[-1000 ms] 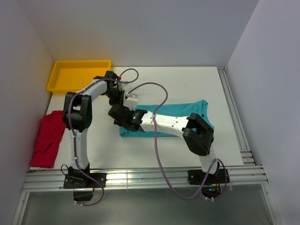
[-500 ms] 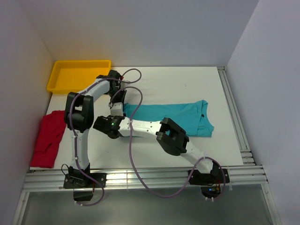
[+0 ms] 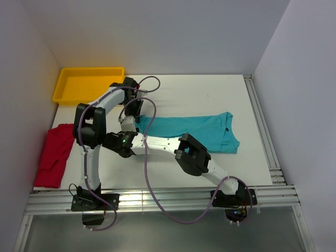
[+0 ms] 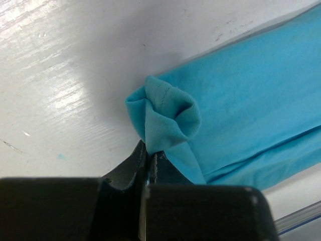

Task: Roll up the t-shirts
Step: Roll the tshirt

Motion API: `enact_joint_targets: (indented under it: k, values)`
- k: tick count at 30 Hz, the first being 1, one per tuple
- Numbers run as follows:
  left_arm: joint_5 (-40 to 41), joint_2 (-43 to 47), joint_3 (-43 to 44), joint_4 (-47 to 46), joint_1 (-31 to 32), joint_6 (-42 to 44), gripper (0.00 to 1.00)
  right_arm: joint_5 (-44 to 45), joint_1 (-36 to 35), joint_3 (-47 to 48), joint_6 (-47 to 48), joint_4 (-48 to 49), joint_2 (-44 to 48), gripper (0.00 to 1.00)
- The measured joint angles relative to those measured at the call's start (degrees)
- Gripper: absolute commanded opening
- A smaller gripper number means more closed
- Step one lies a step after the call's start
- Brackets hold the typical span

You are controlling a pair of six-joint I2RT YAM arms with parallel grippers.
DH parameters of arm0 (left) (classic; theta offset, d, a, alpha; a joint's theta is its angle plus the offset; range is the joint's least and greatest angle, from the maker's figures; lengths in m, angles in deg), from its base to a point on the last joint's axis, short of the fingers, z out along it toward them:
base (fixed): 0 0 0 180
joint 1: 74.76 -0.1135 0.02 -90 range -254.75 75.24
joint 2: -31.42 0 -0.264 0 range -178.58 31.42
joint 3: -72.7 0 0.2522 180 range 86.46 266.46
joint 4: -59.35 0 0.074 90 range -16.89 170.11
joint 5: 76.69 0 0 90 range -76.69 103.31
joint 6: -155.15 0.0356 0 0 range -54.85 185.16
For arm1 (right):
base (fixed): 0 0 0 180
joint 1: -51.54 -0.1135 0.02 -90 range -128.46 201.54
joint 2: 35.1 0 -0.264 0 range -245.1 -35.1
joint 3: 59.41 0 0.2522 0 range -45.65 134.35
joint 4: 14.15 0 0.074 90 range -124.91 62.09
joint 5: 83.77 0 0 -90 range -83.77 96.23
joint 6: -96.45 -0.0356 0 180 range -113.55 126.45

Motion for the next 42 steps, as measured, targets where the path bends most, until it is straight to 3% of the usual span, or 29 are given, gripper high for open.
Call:
enact_joint_targets:
  k: [3, 13, 19, 20, 25, 31, 42]
  values:
    - [0.0, -0.3, 0.3, 0.2, 0.1, -0.5, 0.00, -0.6, 0.0, 0.0, 0.4, 0.0, 0.0, 0.42]
    - [0.0, -0.9, 0.9, 0.7, 0.2, -1.0, 0.01, -2.8, 0.0, -1.6, 1.0, 1.5, -0.8, 0.01]
    - [0.0, -1.0, 1.2, 1.2, 0.2, -1.0, 0.18, -4.7, 0.4, -11.4, -0.6, 9.6, 3.5, 0.00]
    - [0.0, -1.0, 1.2, 1.3, 0.2, -1.0, 0.28, -5.4, 0.6, -14.1, -1.0, 11.4, 5.2, 0.00]
    - [-0.2, -1.0, 1.9, 1.3, 0.2, -1.1, 0.52, -12.5, 3.5, -31.4, -4.2, 24.3, 16.2, 0.00]
    - [-1.6, -1.0, 4.5, 1.1, 0.2, -1.0, 0.58, -21.1, 7.5, -45.6, -8.0, 38.5, 24.5, 0.00]
    - [-5.9, -1.0, 6.5, 0.7, -0.8, -1.0, 0.64, -37.9, 13.4, -60.3, -17.3, 64.6, 26.7, 0.00]
